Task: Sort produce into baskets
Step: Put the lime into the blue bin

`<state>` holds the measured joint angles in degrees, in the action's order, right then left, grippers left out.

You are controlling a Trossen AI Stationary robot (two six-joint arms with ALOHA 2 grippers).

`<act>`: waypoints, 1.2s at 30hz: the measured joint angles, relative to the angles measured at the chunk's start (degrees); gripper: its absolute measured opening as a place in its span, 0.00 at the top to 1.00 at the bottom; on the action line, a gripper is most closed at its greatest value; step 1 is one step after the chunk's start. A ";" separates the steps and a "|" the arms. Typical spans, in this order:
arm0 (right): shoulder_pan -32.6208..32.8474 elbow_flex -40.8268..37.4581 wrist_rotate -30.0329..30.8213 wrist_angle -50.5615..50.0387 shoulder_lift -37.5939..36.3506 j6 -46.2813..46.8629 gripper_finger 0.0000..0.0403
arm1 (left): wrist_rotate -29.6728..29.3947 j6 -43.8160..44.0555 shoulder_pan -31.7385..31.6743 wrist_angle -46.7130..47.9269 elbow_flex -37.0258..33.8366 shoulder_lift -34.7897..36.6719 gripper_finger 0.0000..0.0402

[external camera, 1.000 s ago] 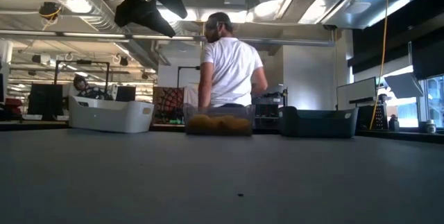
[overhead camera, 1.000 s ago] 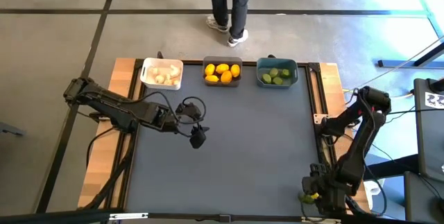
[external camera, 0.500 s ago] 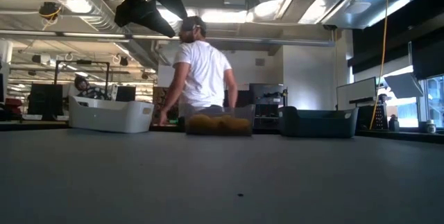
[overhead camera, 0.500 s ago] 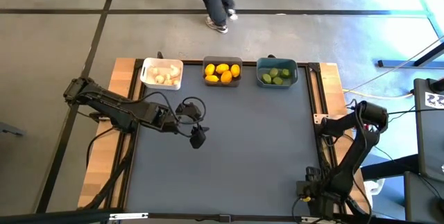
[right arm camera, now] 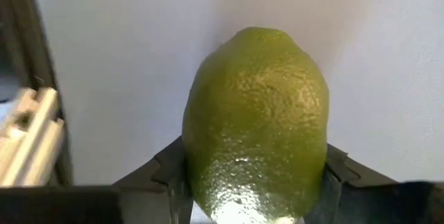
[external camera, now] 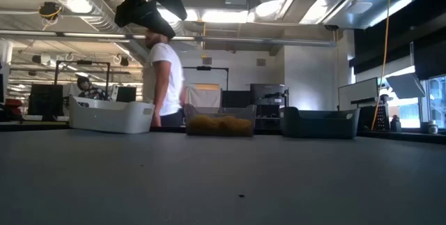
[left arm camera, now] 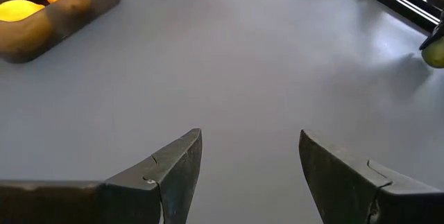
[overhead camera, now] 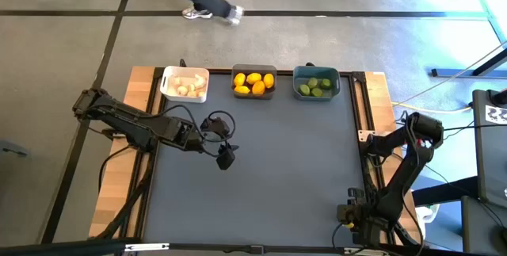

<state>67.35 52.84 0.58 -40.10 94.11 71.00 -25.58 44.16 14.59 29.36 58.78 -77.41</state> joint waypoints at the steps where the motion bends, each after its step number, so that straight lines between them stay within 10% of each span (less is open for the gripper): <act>1: -0.49 0.00 0.52 -0.40 -0.94 -0.67 0.55 | 0.00 0.00 0.00 0.00 0.00 0.00 0.41; 13: -16.71 0.00 20.18 -20.91 -17.95 -9.20 0.55 | -2.98 -2.29 -0.13 0.00 0.00 0.00 0.41; 23: -43.64 0.00 33.04 -26.89 -27.57 -29.88 0.55 | -6.01 -2.27 -0.44 -0.02 0.00 0.00 0.41; 36: -85.02 0.00 24.91 -4.05 -27.07 -69.63 0.55 | -6.01 -3.04 -0.44 -0.02 0.00 0.00 0.41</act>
<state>-17.66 52.84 25.50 -44.14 67.04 1.37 -31.59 41.12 14.15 29.34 58.78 -77.41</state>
